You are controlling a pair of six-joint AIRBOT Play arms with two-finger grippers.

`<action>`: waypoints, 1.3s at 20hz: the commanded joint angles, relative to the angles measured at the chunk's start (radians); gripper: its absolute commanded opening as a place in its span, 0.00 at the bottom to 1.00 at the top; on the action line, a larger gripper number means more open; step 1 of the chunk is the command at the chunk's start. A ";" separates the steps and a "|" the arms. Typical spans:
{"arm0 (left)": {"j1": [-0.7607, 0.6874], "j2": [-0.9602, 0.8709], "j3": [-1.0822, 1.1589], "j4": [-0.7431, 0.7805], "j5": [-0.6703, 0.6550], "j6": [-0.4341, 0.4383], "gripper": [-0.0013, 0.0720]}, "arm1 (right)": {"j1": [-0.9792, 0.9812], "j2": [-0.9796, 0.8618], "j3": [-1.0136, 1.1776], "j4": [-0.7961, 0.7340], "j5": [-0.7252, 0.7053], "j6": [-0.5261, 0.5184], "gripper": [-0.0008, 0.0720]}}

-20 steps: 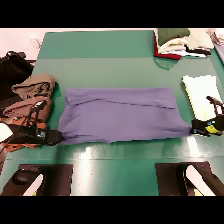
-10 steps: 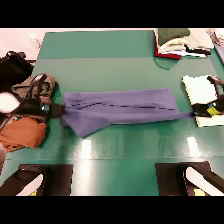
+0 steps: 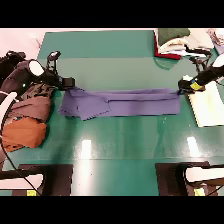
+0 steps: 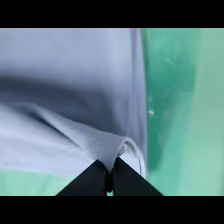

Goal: Fold the shirts.

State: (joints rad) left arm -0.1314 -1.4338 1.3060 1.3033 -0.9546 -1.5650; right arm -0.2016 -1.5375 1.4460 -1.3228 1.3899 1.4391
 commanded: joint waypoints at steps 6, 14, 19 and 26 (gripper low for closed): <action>0.001 -0.043 0.069 -0.011 -0.102 -0.009 0.89 | -0.111 -0.127 0.075 0.236 0.051 -0.114 0.59; -0.046 -0.047 0.068 -0.191 -0.060 -0.005 0.05 | -0.306 -0.134 -0.230 0.386 -0.008 -0.212 0.71; -0.223 -0.073 0.069 -0.190 0.090 -0.026 0.05 | -0.197 -0.188 -0.271 0.523 -0.079 -0.267 0.41; -0.345 -0.260 0.169 -0.239 0.171 -0.077 0.05 | -0.084 -0.054 -0.031 0.517 -0.019 -0.263 0.03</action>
State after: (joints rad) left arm -0.4332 -1.6215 1.4307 1.0912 -0.8131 -1.6268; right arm -0.3237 -1.6535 1.3258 -0.8215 1.3392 1.1740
